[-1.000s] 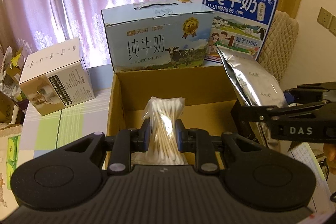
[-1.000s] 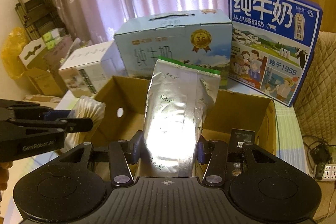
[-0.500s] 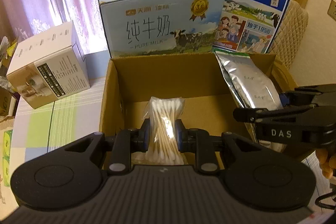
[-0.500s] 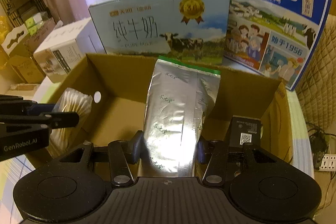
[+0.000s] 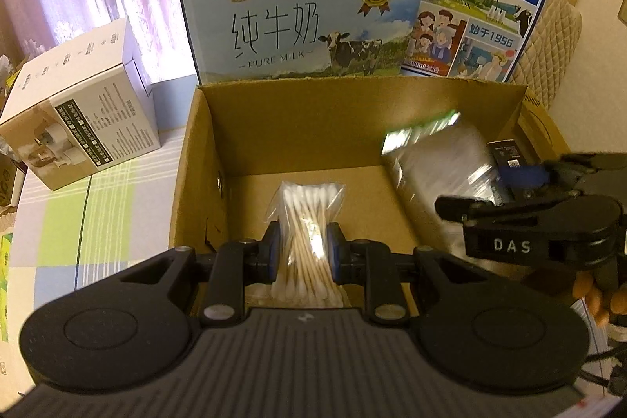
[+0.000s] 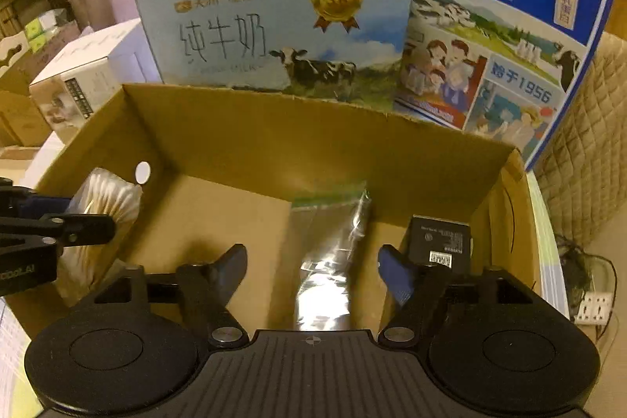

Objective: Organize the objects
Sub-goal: 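Open the right tool to release the foil bag while the left tool releases the swabs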

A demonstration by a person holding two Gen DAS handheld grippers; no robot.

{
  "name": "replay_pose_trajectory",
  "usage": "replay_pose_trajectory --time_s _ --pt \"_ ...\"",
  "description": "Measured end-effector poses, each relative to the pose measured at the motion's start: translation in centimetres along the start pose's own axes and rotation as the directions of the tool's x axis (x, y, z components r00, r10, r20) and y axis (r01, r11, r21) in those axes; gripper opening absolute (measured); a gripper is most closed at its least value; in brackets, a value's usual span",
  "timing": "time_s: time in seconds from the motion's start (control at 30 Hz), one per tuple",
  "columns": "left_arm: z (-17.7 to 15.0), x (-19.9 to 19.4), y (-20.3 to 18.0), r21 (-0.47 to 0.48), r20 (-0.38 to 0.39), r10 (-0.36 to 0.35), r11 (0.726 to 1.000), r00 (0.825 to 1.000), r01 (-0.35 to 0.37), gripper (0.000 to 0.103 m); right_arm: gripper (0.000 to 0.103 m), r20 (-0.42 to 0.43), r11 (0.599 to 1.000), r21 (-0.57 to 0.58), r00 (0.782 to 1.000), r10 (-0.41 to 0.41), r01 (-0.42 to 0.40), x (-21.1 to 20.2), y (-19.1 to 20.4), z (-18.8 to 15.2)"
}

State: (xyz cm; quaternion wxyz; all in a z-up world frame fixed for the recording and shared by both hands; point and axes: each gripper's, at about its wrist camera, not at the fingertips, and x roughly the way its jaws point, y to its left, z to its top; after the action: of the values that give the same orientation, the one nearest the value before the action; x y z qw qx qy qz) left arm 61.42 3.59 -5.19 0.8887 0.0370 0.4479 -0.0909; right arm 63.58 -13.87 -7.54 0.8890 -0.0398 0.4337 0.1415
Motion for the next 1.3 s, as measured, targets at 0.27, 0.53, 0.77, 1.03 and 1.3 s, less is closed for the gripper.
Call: replay_pose_trajectory --time_s 0.27,0.53,0.77,1.03,1.3 --pt "0.1 0.5 0.0 -0.005 -0.012 0.001 1.000 1.000 -0.001 0.020 0.072 -0.009 1.000 -0.005 1.000 0.011 -0.011 -0.4 -0.1 -0.4" --pt "0.1 0.9 -0.7 -0.003 -0.024 -0.012 1.000 1.000 0.012 0.020 0.072 -0.009 1.000 -0.016 1.000 0.016 -0.016 -1.0 -0.2 -0.9" --pt "0.2 0.4 -1.5 0.010 0.012 -0.010 1.000 1.000 0.010 0.051 0.072 0.011 0.999 -0.031 0.999 0.042 -0.042 -2.3 -0.5 -1.4" --pt "0.1 -0.4 -1.7 0.007 0.011 0.003 1.000 1.000 -0.003 0.057 0.072 0.027 0.997 -0.045 0.998 0.064 -0.062 -4.1 -0.5 -2.1" --pt "-0.5 -2.1 -1.9 0.004 0.017 0.025 1.000 1.000 -0.025 0.065 0.072 0.049 0.996 -0.044 0.995 0.085 -0.083 -5.9 -0.3 -2.6"
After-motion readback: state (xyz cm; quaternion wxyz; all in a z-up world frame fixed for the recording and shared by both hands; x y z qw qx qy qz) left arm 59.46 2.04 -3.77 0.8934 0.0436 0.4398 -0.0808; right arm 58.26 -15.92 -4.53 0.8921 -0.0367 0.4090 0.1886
